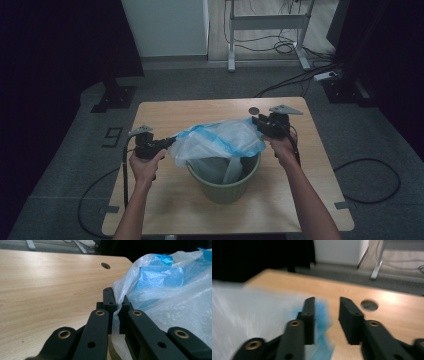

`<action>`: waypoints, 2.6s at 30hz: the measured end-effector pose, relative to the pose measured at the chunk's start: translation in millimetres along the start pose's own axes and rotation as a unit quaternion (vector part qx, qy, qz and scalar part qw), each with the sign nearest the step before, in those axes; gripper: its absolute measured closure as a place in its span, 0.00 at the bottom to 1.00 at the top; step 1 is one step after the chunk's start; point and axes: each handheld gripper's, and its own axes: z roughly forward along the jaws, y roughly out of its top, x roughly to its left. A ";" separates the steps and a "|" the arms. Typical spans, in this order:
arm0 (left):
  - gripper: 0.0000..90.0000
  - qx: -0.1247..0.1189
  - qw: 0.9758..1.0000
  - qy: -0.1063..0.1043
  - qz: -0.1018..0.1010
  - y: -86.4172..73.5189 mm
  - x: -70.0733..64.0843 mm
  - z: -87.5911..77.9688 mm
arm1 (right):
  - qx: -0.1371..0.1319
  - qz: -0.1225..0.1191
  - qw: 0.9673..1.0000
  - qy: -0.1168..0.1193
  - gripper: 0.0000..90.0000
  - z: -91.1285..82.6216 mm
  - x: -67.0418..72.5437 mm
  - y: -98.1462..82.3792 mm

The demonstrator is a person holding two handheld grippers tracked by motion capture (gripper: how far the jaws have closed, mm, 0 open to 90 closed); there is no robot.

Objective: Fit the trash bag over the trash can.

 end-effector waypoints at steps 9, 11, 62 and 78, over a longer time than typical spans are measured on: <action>1.00 -0.015 1.000 -0.001 0.009 -2.1 -4.7 -5.2 | -0.043 -0.022 0.998 0.048 0.51 -69.2 1.4 18.9; 1.00 -0.016 1.000 -0.002 0.010 -2.2 -6.1 -5.8 | -0.045 -0.032 0.996 0.068 0.50 -83.4 10.8 19.5; 0.93 0.039 0.997 -0.046 0.042 -57.9 -34.4 -32.8 | 0.043 -0.180 0.946 0.268 0.99 -136.3 105.0 -134.1; 0.34 -0.012 0.994 -0.034 0.099 -16.0 -54.7 -51.2 | 0.044 -0.167 0.957 0.233 0.99 -132.6 94.1 -133.1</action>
